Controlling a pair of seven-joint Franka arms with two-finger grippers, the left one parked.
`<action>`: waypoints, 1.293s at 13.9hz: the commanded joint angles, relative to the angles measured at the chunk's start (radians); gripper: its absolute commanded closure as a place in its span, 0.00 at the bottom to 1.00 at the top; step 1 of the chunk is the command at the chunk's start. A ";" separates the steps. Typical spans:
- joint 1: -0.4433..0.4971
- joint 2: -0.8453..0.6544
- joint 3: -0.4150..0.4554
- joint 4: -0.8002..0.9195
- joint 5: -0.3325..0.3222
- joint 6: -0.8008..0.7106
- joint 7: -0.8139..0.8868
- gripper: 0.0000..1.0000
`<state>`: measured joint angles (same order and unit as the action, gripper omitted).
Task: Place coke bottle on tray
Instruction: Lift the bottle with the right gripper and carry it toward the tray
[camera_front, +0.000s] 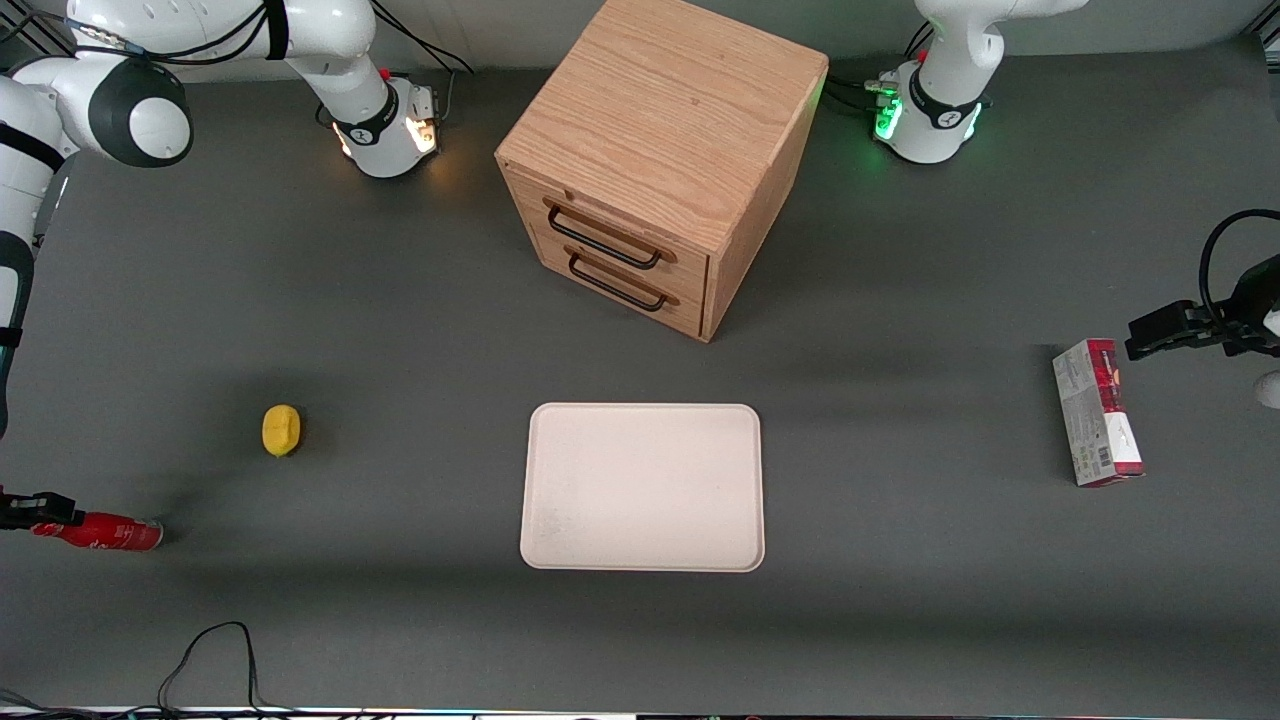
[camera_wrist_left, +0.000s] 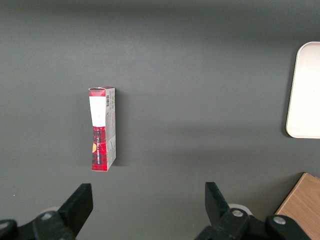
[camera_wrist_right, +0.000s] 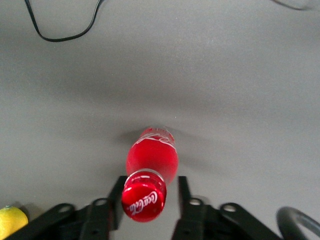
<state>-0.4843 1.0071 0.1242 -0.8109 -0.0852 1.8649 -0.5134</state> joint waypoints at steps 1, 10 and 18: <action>0.001 0.001 0.003 0.016 -0.028 -0.016 -0.043 0.86; 0.018 -0.048 -0.001 0.018 -0.057 -0.116 -0.062 1.00; 0.001 -0.301 -0.001 0.022 -0.057 -0.322 -0.224 1.00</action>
<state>-0.4784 0.8011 0.1233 -0.7688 -0.1247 1.5867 -0.6651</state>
